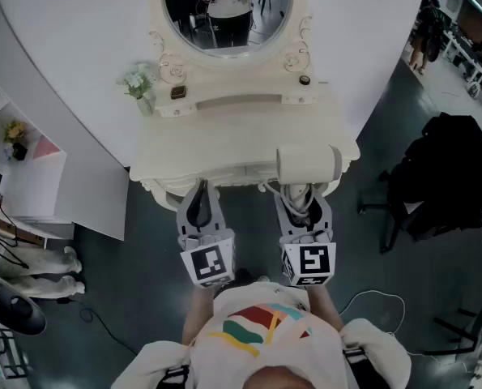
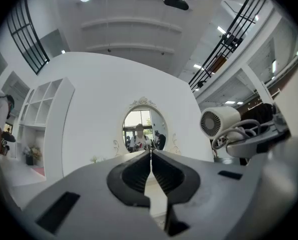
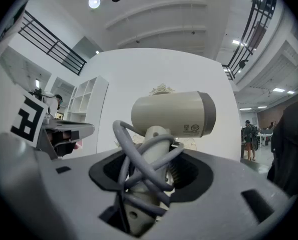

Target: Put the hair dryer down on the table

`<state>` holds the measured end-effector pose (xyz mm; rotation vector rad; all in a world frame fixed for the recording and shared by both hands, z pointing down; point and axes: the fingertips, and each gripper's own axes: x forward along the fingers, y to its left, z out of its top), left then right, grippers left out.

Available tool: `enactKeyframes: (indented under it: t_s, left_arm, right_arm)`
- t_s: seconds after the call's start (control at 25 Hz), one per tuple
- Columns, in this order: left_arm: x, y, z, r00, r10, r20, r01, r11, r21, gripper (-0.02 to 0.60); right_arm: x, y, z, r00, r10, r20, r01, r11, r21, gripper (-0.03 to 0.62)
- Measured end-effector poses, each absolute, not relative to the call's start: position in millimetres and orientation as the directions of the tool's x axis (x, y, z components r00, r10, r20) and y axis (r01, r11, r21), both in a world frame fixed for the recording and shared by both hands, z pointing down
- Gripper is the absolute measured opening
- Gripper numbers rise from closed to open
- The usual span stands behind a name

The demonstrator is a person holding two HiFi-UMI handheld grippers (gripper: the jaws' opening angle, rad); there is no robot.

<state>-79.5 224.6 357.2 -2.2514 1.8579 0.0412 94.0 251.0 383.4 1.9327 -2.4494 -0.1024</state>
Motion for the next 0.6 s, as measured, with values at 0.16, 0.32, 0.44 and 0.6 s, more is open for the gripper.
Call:
enactKeyframes:
  t_s: [0.16, 0.32, 0.44, 0.6]
  left_arm:
    - [-74.6, 232.4, 356.6, 0.199, -0.971, -0.134, -0.974, -0.181, -0.135, 0.009]
    - [-78.5, 233.7, 356.2, 0.194, -0.968, -0.162, -0.975, -0.172, -0.137, 0.011]
    - [-74.2, 236.0, 353.1, 0.202, -0.966, -0.163, -0.974, -0.181, -0.133, 0.011]
    - [-72.6, 232.3, 351.8, 0.212, -0.960, -0.184, -0.973, -0.189, -0.130, 0.011]
  right_arm:
    - [95.5, 254.0, 385.9, -0.244, -0.970, -0.020, -0.967, 0.242, 0.074, 0.216]
    - [91.8, 255.7, 386.4, -0.259, -0.966, -0.020, -0.963, 0.256, 0.087, 0.216]
    - [91.9, 256.8, 384.7, -0.268, -0.963, -0.024, -0.960, 0.264, 0.096, 0.215]
    - [92.5, 259.6, 380.8, -0.274, -0.961, -0.036, -0.958, 0.269, 0.097, 0.215]
